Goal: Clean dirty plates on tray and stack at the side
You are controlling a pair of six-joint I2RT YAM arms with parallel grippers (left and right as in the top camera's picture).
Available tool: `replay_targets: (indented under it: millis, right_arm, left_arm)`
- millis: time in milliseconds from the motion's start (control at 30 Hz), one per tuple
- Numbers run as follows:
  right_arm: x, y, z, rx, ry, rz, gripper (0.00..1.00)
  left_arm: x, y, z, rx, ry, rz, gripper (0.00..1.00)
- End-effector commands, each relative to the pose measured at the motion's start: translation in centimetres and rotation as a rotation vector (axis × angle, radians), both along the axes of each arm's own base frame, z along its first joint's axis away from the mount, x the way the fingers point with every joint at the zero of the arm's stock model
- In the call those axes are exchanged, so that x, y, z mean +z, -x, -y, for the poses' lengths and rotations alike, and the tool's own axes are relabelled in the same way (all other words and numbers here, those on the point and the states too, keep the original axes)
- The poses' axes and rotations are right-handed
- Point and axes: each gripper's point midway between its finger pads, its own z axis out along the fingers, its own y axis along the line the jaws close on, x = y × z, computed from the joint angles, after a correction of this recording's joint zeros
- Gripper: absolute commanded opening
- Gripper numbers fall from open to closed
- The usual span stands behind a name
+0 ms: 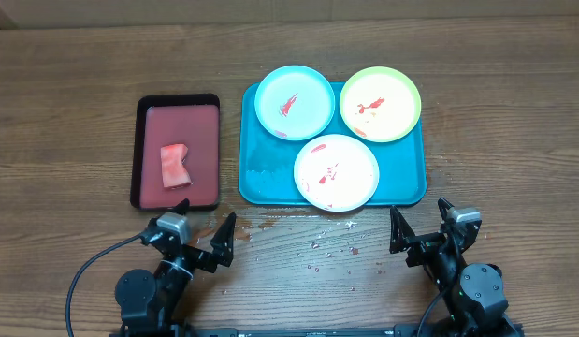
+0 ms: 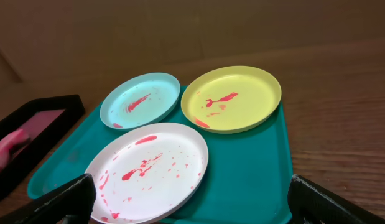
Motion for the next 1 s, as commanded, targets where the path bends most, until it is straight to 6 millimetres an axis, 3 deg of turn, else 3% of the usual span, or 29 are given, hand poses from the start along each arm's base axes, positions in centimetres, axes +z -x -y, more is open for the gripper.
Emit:
replay_targets:
  millis: [0,233,400,667,967]
  right_arm:
    - [-0.1,0.0,0.0,0.0,0.0,0.008,1.0]
    - [-0.1,0.0,0.0,0.0,0.0,0.008,1.0]
    - [-0.1,0.0,0.0,0.0,0.0,0.008,1.0]
    - [-0.1,0.0,0.0,0.0,0.0,0.008,1.0]
    - [-0.1,0.0,0.0,0.0,0.0,0.008,1.0]
  left_arm:
    - [0.2,0.2,0.5,-0.013,0.104,-0.032,1.0]
    - [0.3,0.7,1.5,-0.071,0.131,-0.042,1.0]
    - [2.1,1.0,1.5,-0.073,0.14,-0.019,1.0]
    - [7.9,0.8,-2.7,0.172,-0.033,-0.043,1.0]
    - [11.5,-1.4,-9.5,0.521,-0.206,-0.386,1.0]
